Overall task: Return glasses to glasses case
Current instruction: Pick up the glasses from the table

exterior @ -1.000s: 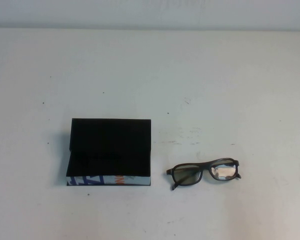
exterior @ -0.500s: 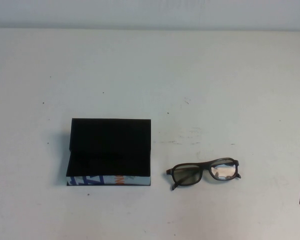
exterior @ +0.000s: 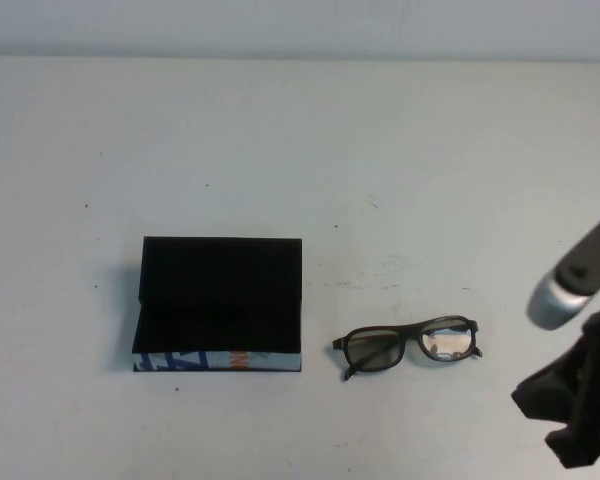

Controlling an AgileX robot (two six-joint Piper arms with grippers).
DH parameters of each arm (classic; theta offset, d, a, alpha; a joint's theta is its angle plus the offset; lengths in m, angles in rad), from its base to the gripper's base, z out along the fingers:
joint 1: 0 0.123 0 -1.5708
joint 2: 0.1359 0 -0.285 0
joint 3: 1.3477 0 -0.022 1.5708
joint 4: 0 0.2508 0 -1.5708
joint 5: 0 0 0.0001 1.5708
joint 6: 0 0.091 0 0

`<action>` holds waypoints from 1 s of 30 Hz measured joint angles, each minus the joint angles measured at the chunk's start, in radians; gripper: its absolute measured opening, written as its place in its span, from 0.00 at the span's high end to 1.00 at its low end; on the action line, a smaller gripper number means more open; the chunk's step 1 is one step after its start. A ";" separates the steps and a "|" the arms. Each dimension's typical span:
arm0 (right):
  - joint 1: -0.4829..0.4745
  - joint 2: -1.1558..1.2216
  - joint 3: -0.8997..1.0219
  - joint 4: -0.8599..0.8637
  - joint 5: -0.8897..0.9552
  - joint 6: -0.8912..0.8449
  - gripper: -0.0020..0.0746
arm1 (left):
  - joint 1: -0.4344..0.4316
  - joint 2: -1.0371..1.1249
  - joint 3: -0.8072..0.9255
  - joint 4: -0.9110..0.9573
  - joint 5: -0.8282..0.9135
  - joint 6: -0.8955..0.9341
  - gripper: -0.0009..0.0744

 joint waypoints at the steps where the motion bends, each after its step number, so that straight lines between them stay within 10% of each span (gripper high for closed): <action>1: 0.032 0.038 -0.025 -0.037 0.000 -0.016 0.99 | 0.000 0.000 0.000 0.000 0.000 0.000 0.99; 11: 0.159 0.370 -0.233 -0.171 0.031 -0.431 0.93 | 0.000 0.000 0.000 0.000 0.000 0.000 0.99; 21: 0.159 0.604 -0.355 -0.235 -0.018 -0.559 0.54 | 0.000 0.000 0.000 0.000 0.000 0.000 0.99; 30: 0.157 0.704 -0.422 -0.250 -0.061 -0.710 0.48 | 0.000 0.000 0.000 0.000 0.000 0.000 0.99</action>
